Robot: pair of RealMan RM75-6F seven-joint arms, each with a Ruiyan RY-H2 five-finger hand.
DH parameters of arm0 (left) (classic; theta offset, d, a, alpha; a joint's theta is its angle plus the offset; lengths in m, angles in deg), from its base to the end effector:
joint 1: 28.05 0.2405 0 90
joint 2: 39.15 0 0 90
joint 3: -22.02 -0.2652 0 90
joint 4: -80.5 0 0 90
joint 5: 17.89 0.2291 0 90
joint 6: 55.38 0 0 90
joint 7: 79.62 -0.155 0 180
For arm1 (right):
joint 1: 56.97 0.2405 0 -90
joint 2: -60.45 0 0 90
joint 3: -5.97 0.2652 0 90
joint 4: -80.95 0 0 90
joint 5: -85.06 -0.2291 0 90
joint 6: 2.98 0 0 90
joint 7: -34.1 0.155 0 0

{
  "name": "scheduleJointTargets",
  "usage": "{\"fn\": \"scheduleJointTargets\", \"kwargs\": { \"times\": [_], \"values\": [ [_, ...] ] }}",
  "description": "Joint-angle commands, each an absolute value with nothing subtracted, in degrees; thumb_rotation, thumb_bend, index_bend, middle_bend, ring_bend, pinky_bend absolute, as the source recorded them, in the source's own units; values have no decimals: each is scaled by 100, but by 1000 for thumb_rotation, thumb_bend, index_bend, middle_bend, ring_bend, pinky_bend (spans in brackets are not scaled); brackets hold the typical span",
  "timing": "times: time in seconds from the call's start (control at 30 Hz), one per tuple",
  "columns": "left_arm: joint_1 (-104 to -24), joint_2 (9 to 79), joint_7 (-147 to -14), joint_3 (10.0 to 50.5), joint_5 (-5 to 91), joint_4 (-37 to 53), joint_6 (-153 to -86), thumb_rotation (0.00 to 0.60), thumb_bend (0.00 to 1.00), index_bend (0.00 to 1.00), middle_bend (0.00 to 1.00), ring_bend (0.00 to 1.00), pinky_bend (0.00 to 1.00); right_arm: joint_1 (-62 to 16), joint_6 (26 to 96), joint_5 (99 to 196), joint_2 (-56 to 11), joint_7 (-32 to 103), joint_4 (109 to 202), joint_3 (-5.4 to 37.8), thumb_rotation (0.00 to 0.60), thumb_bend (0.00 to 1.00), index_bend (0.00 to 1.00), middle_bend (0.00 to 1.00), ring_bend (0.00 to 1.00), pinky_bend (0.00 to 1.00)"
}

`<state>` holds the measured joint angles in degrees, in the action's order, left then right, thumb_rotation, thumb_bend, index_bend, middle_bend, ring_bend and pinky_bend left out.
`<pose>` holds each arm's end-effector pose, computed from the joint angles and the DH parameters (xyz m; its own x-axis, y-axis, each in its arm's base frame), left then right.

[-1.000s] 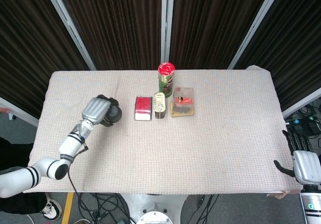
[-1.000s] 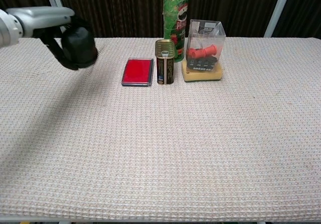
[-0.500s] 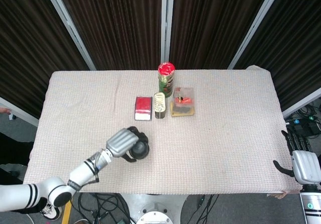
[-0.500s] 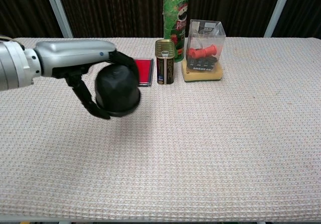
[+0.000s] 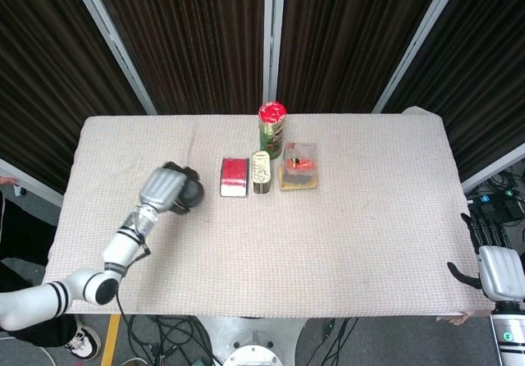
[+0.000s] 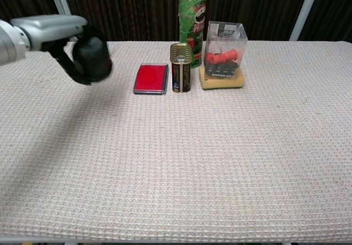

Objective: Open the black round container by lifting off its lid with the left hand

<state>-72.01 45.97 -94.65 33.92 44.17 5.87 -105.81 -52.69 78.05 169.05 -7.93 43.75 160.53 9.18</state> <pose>-0.1931 0.4160 0.0030 0.4997 0.2120 0.8399 0.8543 -0.2812 -0.4372 -0.3777 -0.1945 0.1403 0.3688 -0.0522 0.9280 -0.9264 0.0608 0.3716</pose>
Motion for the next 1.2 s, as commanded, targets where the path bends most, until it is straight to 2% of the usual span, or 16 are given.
{"fn": "scheduleJointTargets", "kwargs": {
  "times": [0.03, 0.17, 0.4, 0.5, 0.67, 0.83, 0.93, 1.07, 1.2],
  "values": [
    [-7181, 4897, -9702, 3648, 3789, 1447, -10717, 600, 260, 491, 629, 342, 211, -5270, 7809, 16898, -796, 4381, 16043, 924, 600, 134, 0, 0, 0, 0],
    [-7042, 4747, -9356, 3433, 4298, 385, -10805, 600, 255, 489, 629, 342, 211, -5254, 7748, 16880, -821, 4372, 16014, 914, 600, 134, 0, 0, 0, 0],
    [-6774, 4343, -8872, 2699, 5768, -1891, -11036, 600, 252, 488, 634, 342, 211, -5249, 7745, 16888, -833, 4361, 16011, 910, 600, 134, 0, 0, 0, 0],
    [-6774, 4209, -8906, 2579, 6132, -2281, -11086, 600, 252, 486, 634, 342, 210, -5247, 7726, 16878, -838, 4375, 15995, 907, 600, 134, 0, 0, 0, 0],
    [-6780, 4255, -8982, 2840, 5681, -1887, -11162, 600, 252, 486, 637, 342, 210, -5239, 7715, 16889, -850, 4386, 15976, 901, 600, 134, 0, 0, 0, 0],
    [-6822, 4694, -9809, 2917, 5396, -323, -11405, 600, 252, 486, 639, 342, 211, -5234, 7715, 16881, -839, 4369, 15999, 911, 600, 134, 0, 0, 0, 0],
    [-6796, 4921, -9856, 3114, 4917, 267, -11368, 600, 252, 479, 632, 342, 211, -5241, 7736, 16890, -829, 4353, 16022, 909, 600, 134, 0, 0, 0, 0],
    [-6776, 4933, -9788, 3333, 4445, 372, -11257, 600, 252, 475, 630, 342, 211, -5233, 7712, 16890, -802, 4356, 16043, 904, 600, 135, 0, 0, 0, 0],
    [-6687, 4762, -9577, 3160, 4625, -112, -11160, 600, 250, 475, 632, 342, 211, -5223, 7667, 16877, -830, 4344, 16020, 892, 600, 135, 0, 0, 0, 0]
  ]
}}
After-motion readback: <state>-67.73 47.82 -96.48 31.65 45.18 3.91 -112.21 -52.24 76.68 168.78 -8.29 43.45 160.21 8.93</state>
